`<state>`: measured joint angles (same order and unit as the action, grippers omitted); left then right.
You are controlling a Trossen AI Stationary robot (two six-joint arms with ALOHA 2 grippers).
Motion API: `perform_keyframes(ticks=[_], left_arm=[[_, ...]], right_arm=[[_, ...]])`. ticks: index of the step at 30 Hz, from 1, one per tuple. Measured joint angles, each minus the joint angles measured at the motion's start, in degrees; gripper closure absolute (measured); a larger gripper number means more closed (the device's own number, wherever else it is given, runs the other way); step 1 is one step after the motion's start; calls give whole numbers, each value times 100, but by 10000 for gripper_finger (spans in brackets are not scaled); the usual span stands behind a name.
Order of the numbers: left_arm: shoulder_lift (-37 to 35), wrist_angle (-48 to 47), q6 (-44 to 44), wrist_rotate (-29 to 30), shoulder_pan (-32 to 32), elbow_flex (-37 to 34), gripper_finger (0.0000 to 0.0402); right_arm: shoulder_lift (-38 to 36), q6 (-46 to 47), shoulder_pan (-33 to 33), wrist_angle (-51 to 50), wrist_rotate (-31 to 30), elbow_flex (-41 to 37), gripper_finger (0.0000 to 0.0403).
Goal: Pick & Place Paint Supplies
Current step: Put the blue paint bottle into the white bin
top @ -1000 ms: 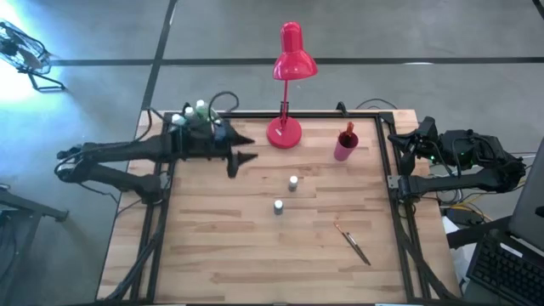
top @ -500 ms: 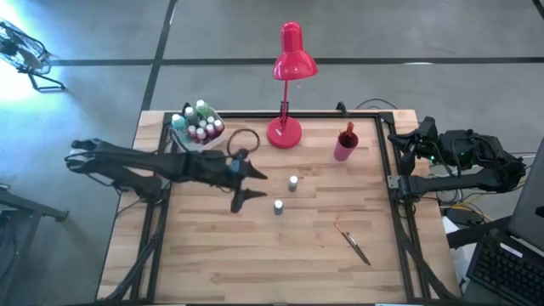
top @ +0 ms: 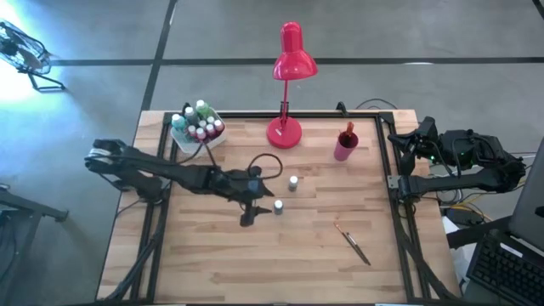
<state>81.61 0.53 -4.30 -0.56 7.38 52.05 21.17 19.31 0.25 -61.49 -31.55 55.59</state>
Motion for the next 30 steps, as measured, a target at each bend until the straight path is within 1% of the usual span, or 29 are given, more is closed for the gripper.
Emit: perform_keyframes(ticks=[4,13,30], left_arm=[[199,-4,-26,20,2,0,145],[598,58,-30,450,2,0,145],[1161,716,-36,518,-9,0,145]], right_arm=[[0,0,0,0,1,0,394],[0,0,-1,0,1,0,394],[0,0,0,0,0,0,394]])
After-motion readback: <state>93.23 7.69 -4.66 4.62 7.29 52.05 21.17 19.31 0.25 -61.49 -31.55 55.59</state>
